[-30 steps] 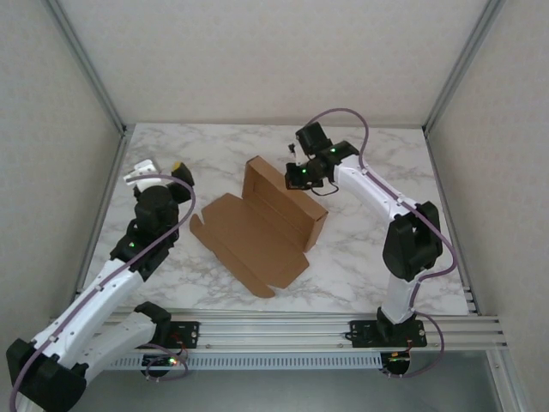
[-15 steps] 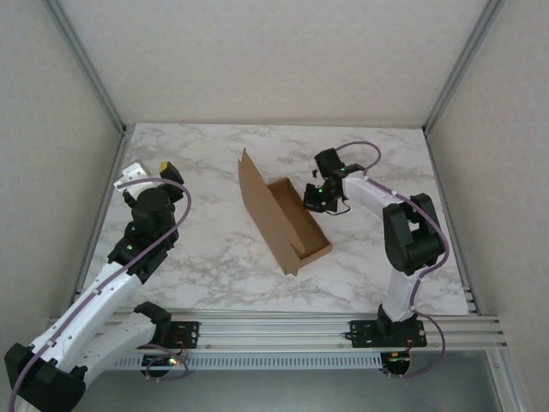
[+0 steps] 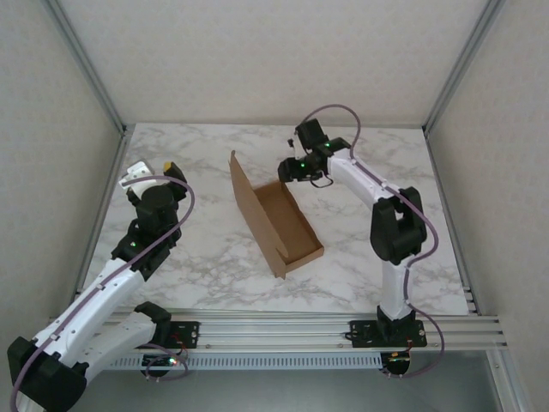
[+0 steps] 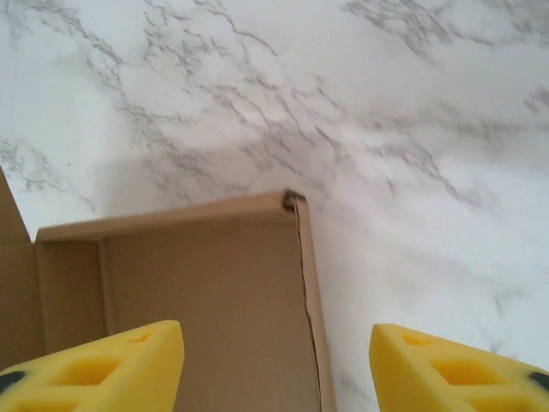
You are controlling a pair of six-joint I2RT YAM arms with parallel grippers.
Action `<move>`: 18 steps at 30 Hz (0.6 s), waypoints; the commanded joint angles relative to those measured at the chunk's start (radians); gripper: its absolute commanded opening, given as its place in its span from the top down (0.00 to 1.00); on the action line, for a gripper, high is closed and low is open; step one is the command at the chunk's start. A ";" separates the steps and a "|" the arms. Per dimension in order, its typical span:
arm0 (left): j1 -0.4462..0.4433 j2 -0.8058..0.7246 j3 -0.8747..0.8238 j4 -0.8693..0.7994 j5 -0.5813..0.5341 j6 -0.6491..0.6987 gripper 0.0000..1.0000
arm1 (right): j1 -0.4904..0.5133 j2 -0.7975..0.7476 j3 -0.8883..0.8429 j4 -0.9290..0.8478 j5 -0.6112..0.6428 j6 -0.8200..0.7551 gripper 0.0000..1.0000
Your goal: Fold the paper box
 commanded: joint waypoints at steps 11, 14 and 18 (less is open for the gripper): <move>0.003 0.019 -0.008 0.009 -0.062 -0.024 0.23 | -0.011 0.178 0.057 -0.101 -0.016 0.070 0.57; 0.003 -0.001 -0.018 0.007 -0.119 -0.049 0.21 | -0.037 0.155 0.009 -0.047 -0.020 0.219 0.69; 0.003 -0.019 -0.028 0.012 -0.132 -0.061 0.21 | -0.069 0.098 -0.105 0.059 -0.021 0.418 0.75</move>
